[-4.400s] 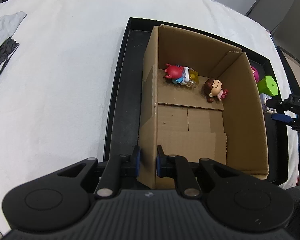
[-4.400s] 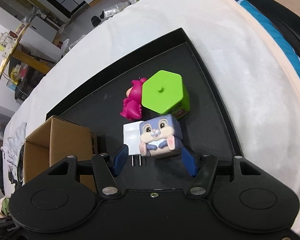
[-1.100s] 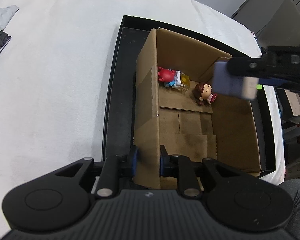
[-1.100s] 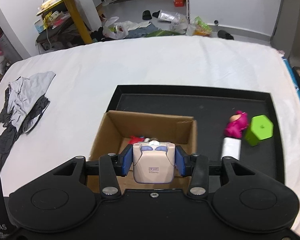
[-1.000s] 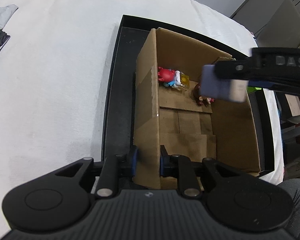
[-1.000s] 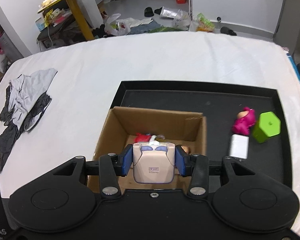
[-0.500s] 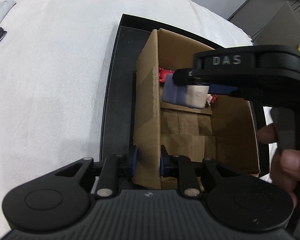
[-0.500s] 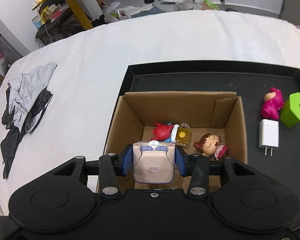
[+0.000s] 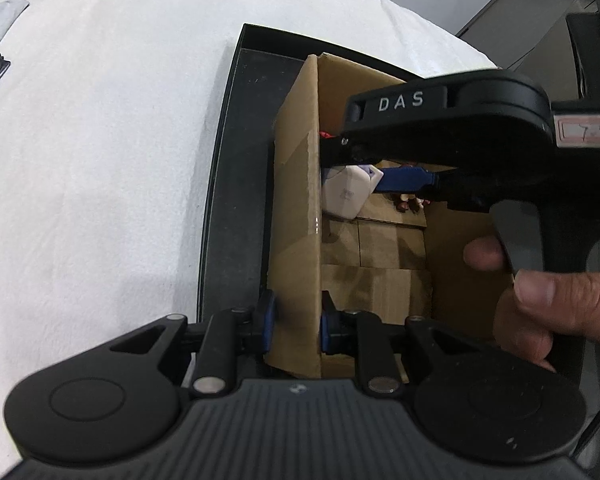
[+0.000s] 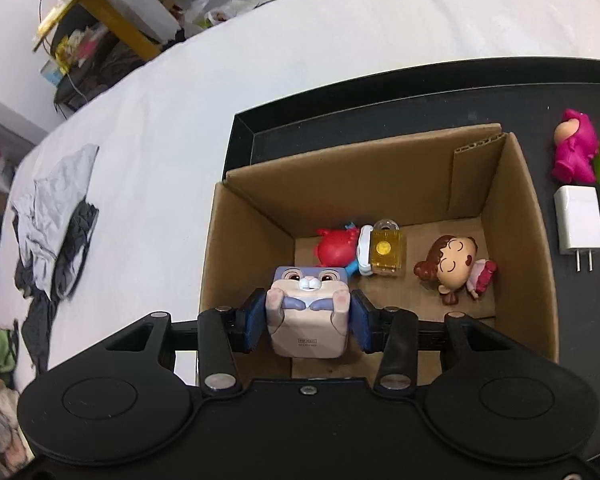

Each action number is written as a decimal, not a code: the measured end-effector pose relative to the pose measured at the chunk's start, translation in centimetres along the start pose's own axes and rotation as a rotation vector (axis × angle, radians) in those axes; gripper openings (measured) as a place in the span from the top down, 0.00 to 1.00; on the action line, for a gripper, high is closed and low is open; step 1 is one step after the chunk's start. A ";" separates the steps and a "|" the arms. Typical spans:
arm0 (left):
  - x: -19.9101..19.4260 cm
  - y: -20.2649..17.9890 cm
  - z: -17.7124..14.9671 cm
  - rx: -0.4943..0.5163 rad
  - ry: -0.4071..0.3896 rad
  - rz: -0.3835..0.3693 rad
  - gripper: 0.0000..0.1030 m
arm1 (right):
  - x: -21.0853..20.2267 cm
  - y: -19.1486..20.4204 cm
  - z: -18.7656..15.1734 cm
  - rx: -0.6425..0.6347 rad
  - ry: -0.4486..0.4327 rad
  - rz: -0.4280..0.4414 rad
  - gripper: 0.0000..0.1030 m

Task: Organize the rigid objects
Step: 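Carry the bunny cube into the cardboard box and open the right gripper, then move the right gripper over the white charger plug and close on it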

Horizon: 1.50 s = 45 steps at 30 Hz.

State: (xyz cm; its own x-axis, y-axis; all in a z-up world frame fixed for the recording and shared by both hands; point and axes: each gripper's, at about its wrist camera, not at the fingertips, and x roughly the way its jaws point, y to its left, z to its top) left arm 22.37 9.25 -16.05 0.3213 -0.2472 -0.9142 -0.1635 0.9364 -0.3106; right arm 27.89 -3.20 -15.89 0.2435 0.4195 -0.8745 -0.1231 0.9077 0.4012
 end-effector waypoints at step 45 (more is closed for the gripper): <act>-0.9 -1.8 -0.7 -0.074 -0.030 0.126 0.87 | -11.6 -9.8 -0.3 -0.003 -0.099 0.122 0.33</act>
State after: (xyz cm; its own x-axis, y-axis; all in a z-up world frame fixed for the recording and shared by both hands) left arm 21.77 7.65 -14.89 0.3211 -0.1198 -0.9394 -0.2720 0.9385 -0.2127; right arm 26.01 -17.01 -9.73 0.3199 0.5262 -0.7879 -0.1609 0.8497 0.5021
